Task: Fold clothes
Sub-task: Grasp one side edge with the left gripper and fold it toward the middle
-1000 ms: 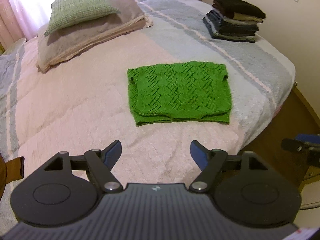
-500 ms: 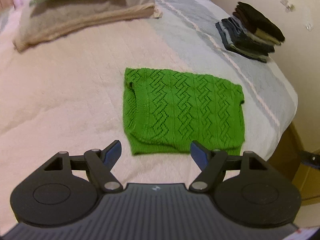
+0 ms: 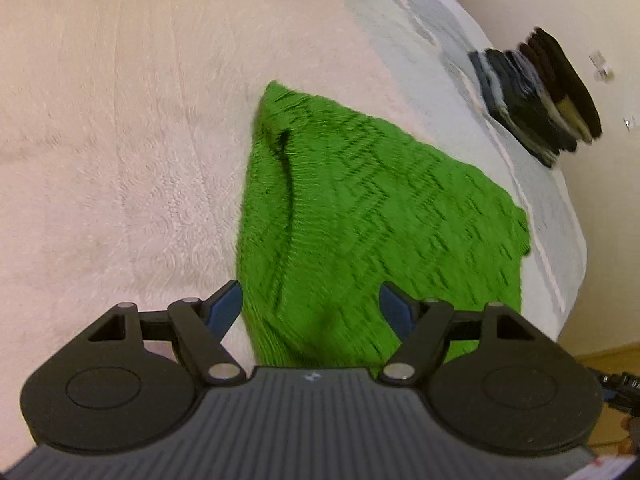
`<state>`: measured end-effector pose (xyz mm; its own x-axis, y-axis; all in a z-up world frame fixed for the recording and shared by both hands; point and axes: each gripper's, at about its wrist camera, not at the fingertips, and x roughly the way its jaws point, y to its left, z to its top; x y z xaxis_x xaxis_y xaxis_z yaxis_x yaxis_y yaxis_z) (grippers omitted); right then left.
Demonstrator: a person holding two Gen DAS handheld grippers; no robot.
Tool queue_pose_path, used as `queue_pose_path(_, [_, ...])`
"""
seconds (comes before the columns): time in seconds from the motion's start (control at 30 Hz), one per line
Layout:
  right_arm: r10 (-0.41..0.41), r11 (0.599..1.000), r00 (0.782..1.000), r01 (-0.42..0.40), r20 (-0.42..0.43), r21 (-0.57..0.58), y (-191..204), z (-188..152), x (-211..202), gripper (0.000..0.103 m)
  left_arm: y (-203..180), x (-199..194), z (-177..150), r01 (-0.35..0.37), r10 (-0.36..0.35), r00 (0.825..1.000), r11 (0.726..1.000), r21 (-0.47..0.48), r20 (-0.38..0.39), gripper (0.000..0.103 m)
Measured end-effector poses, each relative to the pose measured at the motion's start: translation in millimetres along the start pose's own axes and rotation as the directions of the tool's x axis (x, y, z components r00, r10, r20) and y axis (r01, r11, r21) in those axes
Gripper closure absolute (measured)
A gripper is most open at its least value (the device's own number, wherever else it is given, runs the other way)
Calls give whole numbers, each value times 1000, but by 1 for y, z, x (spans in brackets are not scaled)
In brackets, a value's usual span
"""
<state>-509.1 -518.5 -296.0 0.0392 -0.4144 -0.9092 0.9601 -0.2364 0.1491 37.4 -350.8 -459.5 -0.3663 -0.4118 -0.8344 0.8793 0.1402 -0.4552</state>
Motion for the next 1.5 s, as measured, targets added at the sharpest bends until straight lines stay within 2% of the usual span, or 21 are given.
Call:
queue_pose_path(0.17, [-35,999,999,35,-18,-4,-21,13,43,50,36,41,11,97,-95,995,988,-123,19,30])
queue_pose_path(0.27, [-34,999,999,33,-38,-29,-26,16,67,50,48,61,18,192,-192,981,962,-195,15,27])
queue_pose_path(0.4, [-38,997,998,34,-54,-66,-26,20,92,50,50,77,25,262,-258,965,941,-213,44,27])
queue_pose_path(0.47, [-38,996,998,33,-56,-86,-25,24,101,50,54,83,26,277,-272,961,932,-235,55,32])
queue_pose_path(0.53, [-42,994,998,36,-51,-105,-25,28,106,50,54,85,25,268,-263,963,930,-250,55,53])
queue_pose_path(0.57, [-43,992,998,38,-46,-118,-25,32,107,50,51,86,26,266,-262,964,934,-238,49,59])
queue_pose_path(0.63, [-47,990,998,41,-38,-137,-25,40,107,50,40,85,28,233,-232,972,953,-192,33,79])
queue_pose_path(0.67, [-51,988,998,46,-31,-150,-26,45,106,50,33,85,29,210,-209,978,964,-164,25,82])
queue_pose_path(0.77, [-69,981,998,66,-8,-181,-29,57,101,50,0,77,32,75,-74,997,996,-41,28,85])
queue_pose_path(0.83, [-72,979,997,72,6,-192,-34,66,96,50,-30,65,30,-45,42,998,997,58,56,86])
queue_pose_path(0.9, [-77,977,997,79,19,-196,-40,76,92,50,-63,58,26,-164,150,984,974,158,96,86])
queue_pose_path(0.93, [-78,977,997,82,24,-195,-45,81,91,50,-82,54,22,-227,203,971,948,222,125,86])
queue_pose_path(1.03, [-85,980,996,90,35,-177,-61,94,86,50,-139,52,5,-382,315,922,834,397,226,86])
queue_pose_path(1.07, [-87,981,995,93,42,-171,-67,100,84,50,-156,50,0,-401,322,914,810,428,247,86])
queue_pose_path(1.13, [-95,981,994,103,55,-163,-80,110,79,50,-179,49,-6,-383,301,921,814,437,246,87])
queue_pose_path(1.2, [-116,979,990,127,77,-157,-95,122,73,50,-207,51,-14,-363,269,928,804,471,257,87])
queue_pose_path(1.3, [-153,976,982,167,109,-140,-118,137,63,50,-251,62,-31,-291,195,953,797,529,231,87])
queue_pose_path(1.37, [-176,974,976,193,131,-123,-134,146,56,50,-277,76,-46,-228,136,971,784,578,198,87])
queue_pose_path(1.43, [-193,972,971,209,144,-105,-147,152,50,50,-303,99,-60,-187,121,982,752,632,147,84])
queue_pose_path(1.47, [-197,973,970,212,145,-96,-153,155,49,50,-311,115,-66,-147,111,989,755,639,96,84])
queue_pose_path(1.5, [-198,973,970,212,144,-87,-157,158,49,50,-313,127,-69,-105,100,994,773,626,43,84])
